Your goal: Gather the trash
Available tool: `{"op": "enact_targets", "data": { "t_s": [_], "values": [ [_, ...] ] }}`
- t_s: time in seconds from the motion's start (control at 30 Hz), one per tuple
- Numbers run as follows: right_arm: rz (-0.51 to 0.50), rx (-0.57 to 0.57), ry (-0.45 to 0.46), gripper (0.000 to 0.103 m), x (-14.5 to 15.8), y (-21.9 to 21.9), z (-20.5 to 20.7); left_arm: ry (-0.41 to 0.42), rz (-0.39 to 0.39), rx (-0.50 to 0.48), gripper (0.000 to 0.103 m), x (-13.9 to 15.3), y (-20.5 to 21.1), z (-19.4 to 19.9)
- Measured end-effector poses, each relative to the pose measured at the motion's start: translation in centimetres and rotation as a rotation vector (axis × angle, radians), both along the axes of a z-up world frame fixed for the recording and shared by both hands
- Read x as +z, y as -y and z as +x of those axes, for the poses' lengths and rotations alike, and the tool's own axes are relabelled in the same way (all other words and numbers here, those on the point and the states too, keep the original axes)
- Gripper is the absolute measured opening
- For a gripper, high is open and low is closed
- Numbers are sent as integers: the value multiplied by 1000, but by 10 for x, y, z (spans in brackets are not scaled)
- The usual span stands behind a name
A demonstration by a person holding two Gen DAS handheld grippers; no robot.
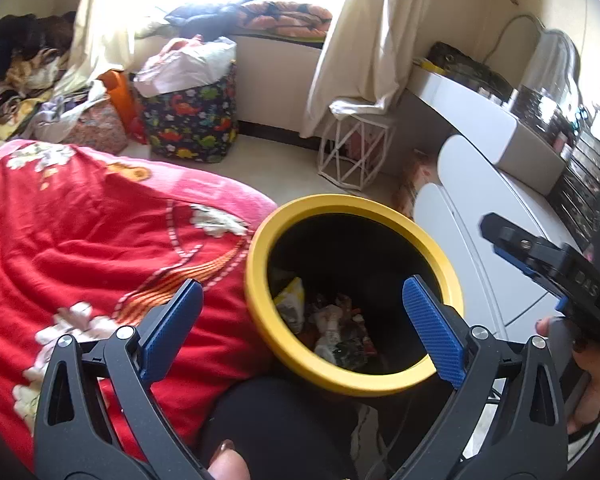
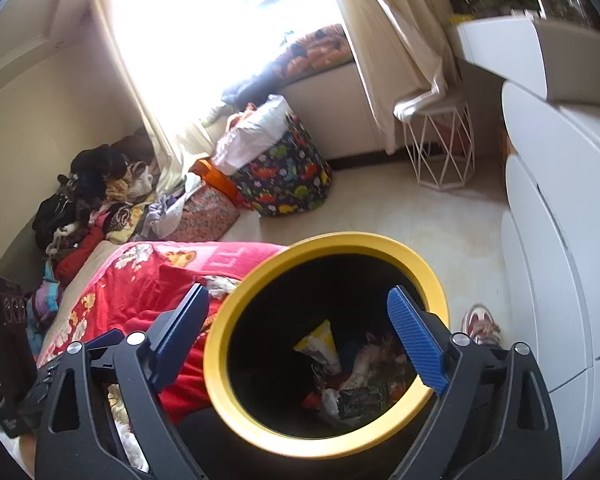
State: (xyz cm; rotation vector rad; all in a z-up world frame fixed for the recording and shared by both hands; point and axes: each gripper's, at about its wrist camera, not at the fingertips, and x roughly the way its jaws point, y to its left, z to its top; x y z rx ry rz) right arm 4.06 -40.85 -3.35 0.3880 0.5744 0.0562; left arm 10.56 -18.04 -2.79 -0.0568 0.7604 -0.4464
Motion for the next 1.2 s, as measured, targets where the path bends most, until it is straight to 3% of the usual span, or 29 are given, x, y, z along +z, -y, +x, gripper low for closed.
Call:
{"op": "enact_targets", "data": {
  "t_s": [0.23,0.87,1.2],
  "values": [
    [-50,0,85,96,11,-21,-20,40,-1,86,92,11,-35,-15],
    [-263,-78,404,96,23,-73,-90,264,25,237,92,32,-76,-71],
    [-308,-132,428,97,18,-79,-96,270,-1,252,92,30,-88,-75]
  ]
}}
